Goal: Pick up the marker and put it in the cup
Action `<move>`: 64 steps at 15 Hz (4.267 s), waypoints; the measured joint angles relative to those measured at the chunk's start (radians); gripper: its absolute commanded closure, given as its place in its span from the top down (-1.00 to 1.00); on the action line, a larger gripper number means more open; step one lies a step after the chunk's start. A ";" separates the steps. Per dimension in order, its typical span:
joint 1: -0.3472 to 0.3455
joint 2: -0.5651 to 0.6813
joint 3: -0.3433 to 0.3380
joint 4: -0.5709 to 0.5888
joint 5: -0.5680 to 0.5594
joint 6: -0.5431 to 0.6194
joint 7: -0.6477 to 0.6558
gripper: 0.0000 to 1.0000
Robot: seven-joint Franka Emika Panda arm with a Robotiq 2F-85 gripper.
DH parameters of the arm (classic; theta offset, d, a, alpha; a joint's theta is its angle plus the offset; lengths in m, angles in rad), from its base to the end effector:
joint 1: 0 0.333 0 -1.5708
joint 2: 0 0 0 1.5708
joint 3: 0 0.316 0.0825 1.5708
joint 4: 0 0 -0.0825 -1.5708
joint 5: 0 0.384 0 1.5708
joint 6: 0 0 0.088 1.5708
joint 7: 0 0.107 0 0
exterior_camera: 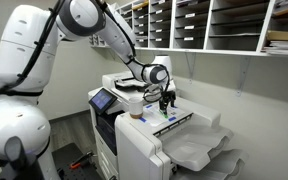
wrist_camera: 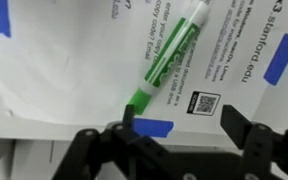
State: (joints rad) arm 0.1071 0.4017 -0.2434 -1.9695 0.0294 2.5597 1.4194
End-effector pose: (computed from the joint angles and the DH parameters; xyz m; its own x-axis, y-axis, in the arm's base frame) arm 0.6282 -0.0786 0.2918 0.0105 -0.9947 0.1028 -0.9822 -0.0296 -0.1856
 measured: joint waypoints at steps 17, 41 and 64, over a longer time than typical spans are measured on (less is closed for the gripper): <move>0.029 0.055 0.006 0.095 -0.066 -0.166 0.413 -0.91; 0.085 -0.420 0.321 -0.191 -0.971 -0.654 0.750 -0.91; 0.198 -0.183 0.465 -0.089 -0.988 -0.893 0.965 0.64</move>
State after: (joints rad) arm 0.3048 0.2184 0.2220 -2.0584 -0.9587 1.6668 2.3842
